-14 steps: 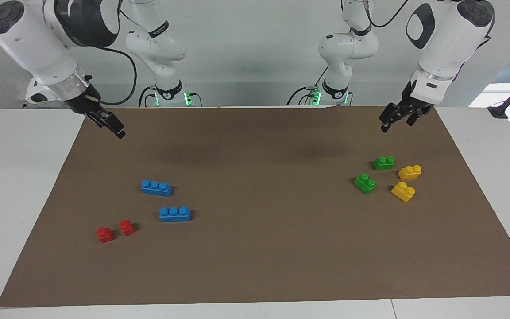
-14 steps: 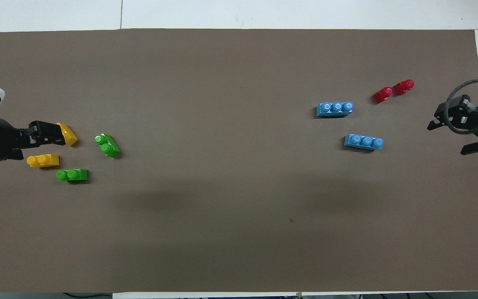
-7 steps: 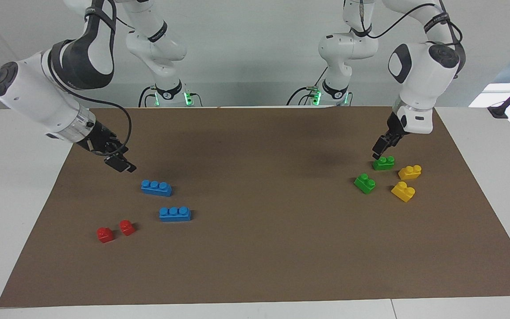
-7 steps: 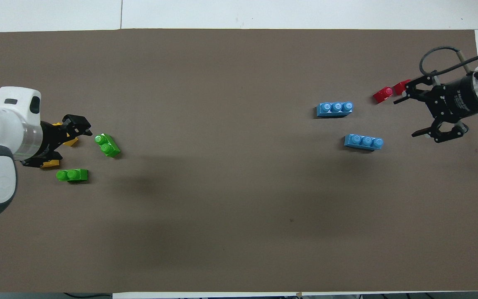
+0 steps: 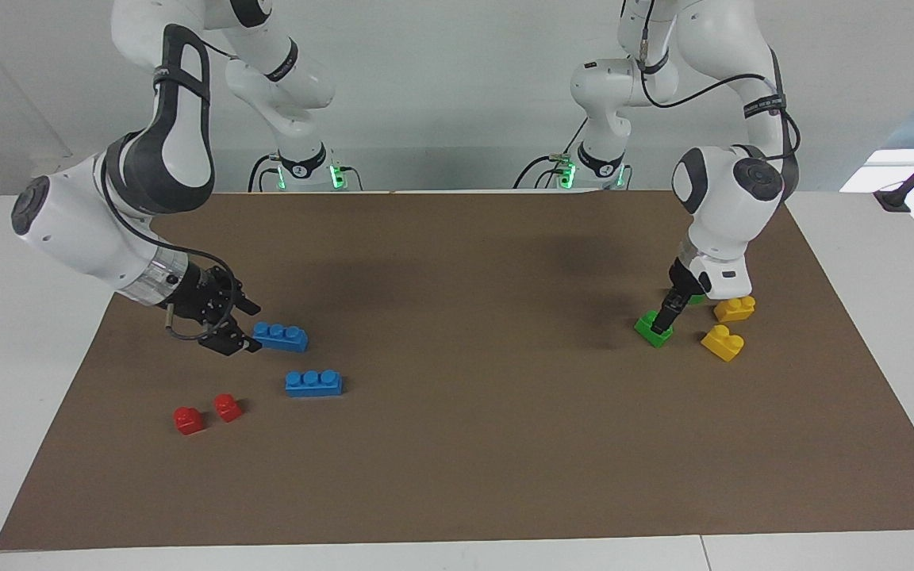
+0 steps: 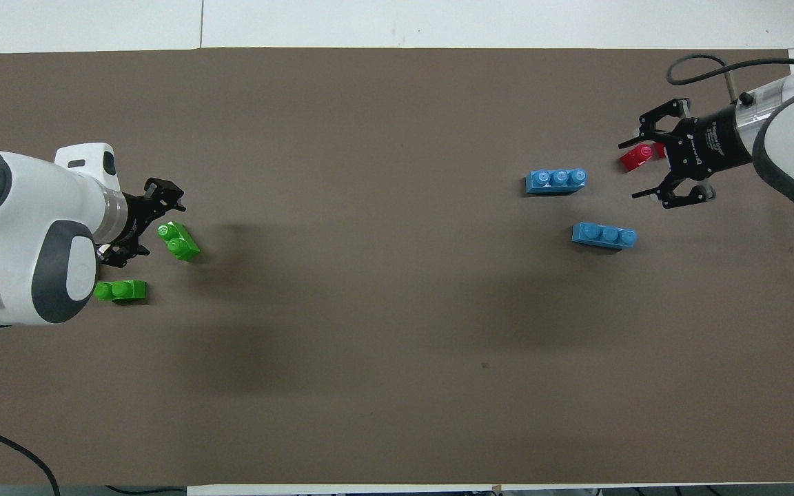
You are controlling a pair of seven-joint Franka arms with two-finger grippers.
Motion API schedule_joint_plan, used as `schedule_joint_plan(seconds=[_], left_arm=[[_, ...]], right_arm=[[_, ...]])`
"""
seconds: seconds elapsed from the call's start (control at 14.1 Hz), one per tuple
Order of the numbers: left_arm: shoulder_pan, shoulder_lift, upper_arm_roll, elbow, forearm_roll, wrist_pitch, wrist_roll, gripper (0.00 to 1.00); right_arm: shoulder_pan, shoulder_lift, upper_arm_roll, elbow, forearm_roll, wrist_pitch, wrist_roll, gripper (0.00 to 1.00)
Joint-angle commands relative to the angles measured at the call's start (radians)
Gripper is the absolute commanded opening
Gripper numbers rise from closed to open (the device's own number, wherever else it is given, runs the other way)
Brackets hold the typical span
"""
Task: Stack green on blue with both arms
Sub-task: 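Reach the left gripper to the green brick while the right gripper reaches the blue brick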
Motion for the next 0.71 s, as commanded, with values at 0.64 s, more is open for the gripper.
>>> schedule_joint_plan(seconds=[0.64], left_arm=[[0.009, 0.120, 0.005, 0.003, -0.013, 0.103, -0.043, 1.00]], right_arm=[[0.053, 0.173, 0.005, 0.035, 0.046, 0.072, 0.042, 0.81]])
